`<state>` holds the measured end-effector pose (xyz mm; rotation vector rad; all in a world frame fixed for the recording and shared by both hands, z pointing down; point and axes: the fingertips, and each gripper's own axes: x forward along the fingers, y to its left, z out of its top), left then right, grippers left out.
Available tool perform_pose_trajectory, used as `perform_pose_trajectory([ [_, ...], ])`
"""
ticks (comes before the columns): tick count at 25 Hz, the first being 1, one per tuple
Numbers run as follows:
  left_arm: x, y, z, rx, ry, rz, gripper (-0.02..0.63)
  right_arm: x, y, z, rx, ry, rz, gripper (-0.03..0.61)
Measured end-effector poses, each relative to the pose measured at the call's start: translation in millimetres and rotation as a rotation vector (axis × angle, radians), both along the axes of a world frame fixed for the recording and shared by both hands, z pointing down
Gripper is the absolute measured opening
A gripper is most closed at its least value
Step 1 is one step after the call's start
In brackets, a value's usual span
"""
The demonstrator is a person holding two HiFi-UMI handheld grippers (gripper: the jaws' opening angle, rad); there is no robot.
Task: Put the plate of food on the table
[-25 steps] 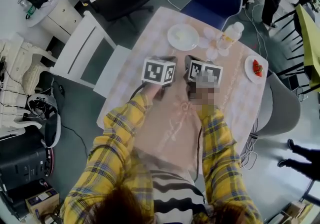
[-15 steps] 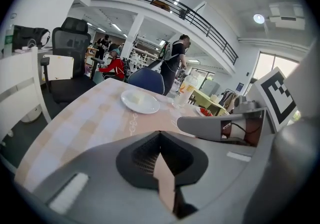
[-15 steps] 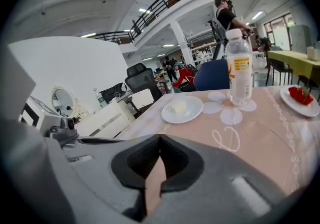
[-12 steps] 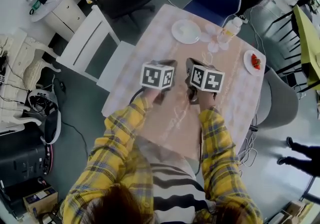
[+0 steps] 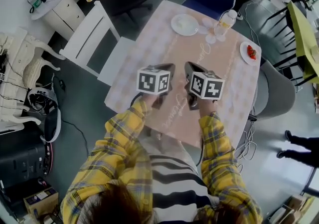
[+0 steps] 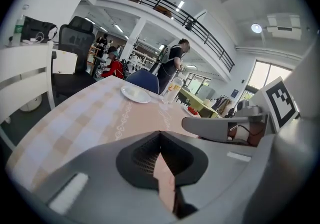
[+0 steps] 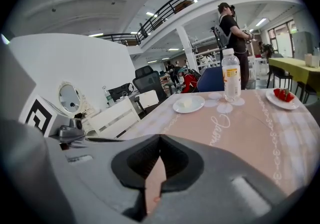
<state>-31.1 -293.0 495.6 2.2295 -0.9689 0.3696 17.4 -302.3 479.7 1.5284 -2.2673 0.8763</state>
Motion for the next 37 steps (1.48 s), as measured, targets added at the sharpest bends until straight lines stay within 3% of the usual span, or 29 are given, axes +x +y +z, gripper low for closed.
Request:
perform_pose_trajectory([
  [9, -14.9, 49.5, -5.2, 0.029, -0.026, 0.008, 0.003, 4.6, 55.3, -2.4, 0.005, -0.023, 0.045, -0.002],
  [21, -17.4, 93.0, -10.1, 0.036, -0.005, 0.035, 0.003, 11.2, 111.9, 8.2, 0.013, -0.012, 0.121, -0.002],
  [37, -20.9, 131.8, -2.8, 0.049, -0.03, 0.113, 0.003, 7.4, 143.5, 18.2, 0.024, 0.008, 0.142, -0.002],
])
